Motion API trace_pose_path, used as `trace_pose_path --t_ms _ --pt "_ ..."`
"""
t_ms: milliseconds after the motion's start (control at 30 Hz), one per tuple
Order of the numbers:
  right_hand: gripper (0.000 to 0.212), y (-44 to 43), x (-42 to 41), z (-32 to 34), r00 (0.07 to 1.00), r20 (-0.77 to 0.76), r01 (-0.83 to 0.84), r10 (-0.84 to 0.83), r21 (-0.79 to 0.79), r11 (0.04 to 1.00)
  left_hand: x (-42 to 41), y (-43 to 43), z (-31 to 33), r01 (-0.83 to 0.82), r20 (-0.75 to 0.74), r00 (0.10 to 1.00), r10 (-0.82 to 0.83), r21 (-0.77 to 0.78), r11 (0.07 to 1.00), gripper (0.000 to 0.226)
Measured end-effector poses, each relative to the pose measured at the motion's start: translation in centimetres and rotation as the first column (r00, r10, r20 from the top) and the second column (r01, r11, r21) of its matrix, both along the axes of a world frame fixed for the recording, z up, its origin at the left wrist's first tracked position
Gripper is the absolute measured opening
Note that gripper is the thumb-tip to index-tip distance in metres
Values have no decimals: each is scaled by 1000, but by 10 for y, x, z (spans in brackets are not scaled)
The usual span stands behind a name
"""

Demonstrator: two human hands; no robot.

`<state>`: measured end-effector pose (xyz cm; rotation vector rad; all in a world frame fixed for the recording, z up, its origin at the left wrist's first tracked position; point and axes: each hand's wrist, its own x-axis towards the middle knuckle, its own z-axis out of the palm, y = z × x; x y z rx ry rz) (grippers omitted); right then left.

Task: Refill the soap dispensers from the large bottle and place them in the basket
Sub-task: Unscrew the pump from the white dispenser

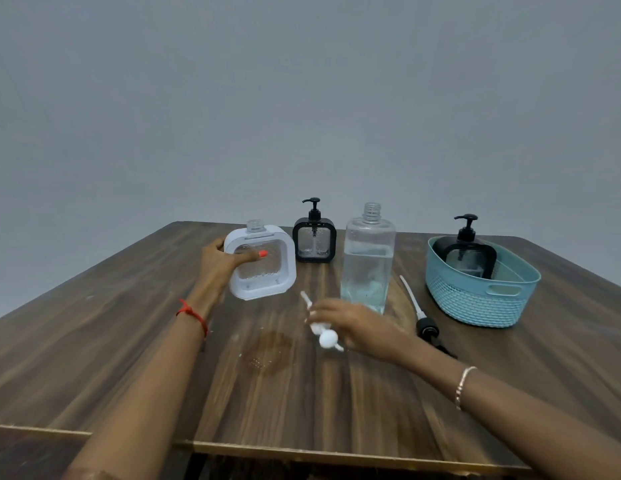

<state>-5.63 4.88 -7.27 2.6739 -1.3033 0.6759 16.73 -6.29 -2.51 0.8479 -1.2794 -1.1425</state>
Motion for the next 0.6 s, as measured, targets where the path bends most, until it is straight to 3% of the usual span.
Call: trace_pose_path --t_ms 100,300,500,600 --pt "40 -3 -1 -22 993 -113 35 -29 44 998 -5 2 4 -1 9 1000 1 1 1000 38" --pt "50 -3 -2 -28 993 -93 79 -73 57 995 -14 6 5 8 37 999 -8 -6 1000 37" --pt "55 -2 -6 -24 999 -11 37 -36 164 986 -24 7 2 17 48 999 -17 6 1000 39" --pt "55 0 -7 -12 989 133 46 -57 83 995 -29 5 0 28 48 998 -29 5 1000 49"
